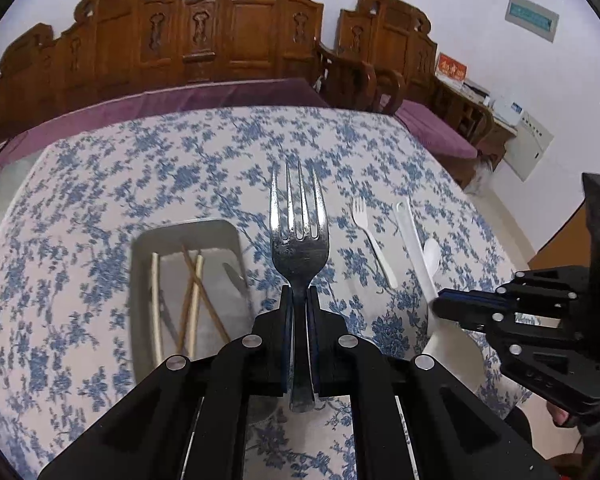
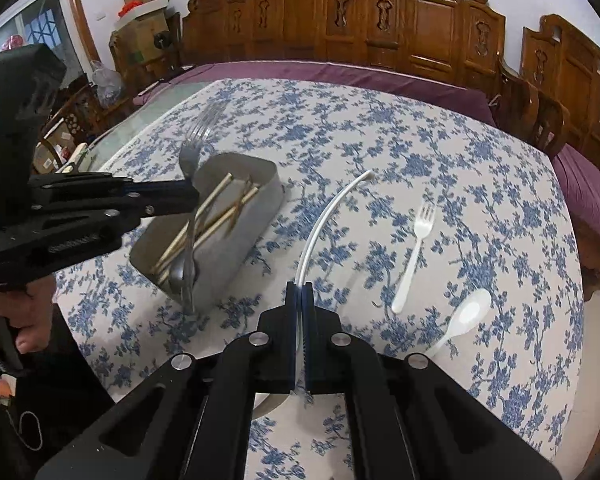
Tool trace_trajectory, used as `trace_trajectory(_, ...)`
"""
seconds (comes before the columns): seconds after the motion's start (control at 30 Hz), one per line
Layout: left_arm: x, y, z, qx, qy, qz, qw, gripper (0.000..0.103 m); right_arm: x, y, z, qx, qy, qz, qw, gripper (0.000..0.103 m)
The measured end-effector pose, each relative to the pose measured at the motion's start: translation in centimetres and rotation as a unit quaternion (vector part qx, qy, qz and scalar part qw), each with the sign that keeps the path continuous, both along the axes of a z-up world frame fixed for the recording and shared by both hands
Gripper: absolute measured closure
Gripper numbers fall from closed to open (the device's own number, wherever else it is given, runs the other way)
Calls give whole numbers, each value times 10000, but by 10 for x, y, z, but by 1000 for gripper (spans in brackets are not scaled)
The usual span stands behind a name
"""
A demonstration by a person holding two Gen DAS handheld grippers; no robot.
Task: Organize utensils
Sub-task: 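Lower the steel fork into the tray and open the left tool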
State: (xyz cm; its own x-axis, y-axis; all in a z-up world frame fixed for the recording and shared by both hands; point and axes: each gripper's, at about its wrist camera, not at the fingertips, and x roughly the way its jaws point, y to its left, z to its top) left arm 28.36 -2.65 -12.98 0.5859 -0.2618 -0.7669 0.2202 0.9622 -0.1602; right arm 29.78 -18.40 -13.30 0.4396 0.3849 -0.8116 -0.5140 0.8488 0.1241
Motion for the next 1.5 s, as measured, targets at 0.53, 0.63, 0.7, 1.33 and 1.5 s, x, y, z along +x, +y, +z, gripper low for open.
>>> trace_trajectory(0.53,10,85,-6,2,59,577,9983,97,14,61,20,1,-195,274,9994,100)
trace_trajectory(0.63,14,90,-17,16,132,609,9981,97,17,70,19,-1,-194,306,9993,100)
trace_trajectory(0.7,17,92,-26,14,202,603,9980,97,19,77,18,-9,-183,332,9993,100)
trace_trajectory(1.33,22,89,-74,-163,210,493,9984,97,26,105,-1,-196,-282,406,9986,100)
trace_trajectory(1.5,21,87,-72,13,119,462,9989,97,26,112,-4,-194,-334,409,9984,99)
